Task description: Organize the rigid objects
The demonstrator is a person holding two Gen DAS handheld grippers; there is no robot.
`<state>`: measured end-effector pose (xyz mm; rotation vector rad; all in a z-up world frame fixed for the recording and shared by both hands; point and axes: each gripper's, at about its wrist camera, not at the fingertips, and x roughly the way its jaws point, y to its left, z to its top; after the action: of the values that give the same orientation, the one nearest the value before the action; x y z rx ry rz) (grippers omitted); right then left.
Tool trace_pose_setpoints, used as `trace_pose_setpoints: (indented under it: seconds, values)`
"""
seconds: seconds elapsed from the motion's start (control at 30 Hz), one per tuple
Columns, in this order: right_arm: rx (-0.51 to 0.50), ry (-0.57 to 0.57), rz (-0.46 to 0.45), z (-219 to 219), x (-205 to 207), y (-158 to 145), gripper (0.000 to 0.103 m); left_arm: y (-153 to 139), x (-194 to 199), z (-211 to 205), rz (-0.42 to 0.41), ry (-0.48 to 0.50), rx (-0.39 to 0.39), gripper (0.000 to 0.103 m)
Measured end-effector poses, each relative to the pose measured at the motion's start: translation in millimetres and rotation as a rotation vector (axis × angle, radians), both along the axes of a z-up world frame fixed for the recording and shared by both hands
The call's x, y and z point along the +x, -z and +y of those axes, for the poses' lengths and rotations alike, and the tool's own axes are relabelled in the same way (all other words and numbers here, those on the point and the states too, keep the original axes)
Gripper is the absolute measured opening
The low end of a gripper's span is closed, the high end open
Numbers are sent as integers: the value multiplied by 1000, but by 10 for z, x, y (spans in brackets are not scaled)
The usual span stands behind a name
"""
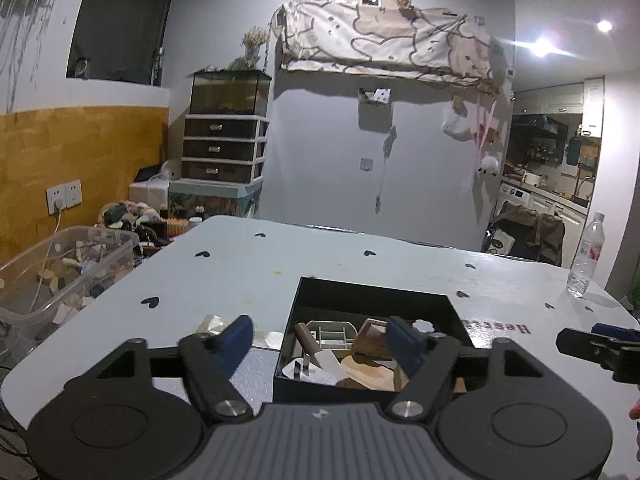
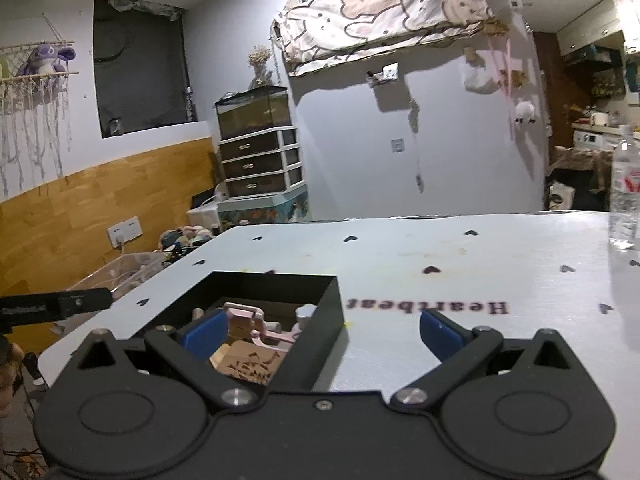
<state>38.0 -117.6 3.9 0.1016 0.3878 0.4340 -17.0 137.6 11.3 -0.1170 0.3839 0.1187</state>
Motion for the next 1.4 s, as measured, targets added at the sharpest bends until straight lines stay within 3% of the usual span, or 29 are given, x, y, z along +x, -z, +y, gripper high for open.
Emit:
trace_pose_setpoints:
  seconds: [0.23,0.47,0.87,1.4]
  values:
    - [-33,29,-42,-16,-247,-3,103,25,-241,-117,-23,34,18,95]
    - [-54,49,-65,-34,-424,-32,103,51,-390,-145,-43,46,17,102]
    - [-76,71,-88,-43,-590,-62,103,119,-474,-305,-52,54,83,103]
    - [-73,86,-75,-97,-646,-44,103,128,-487,-389,-49,62,91,103]
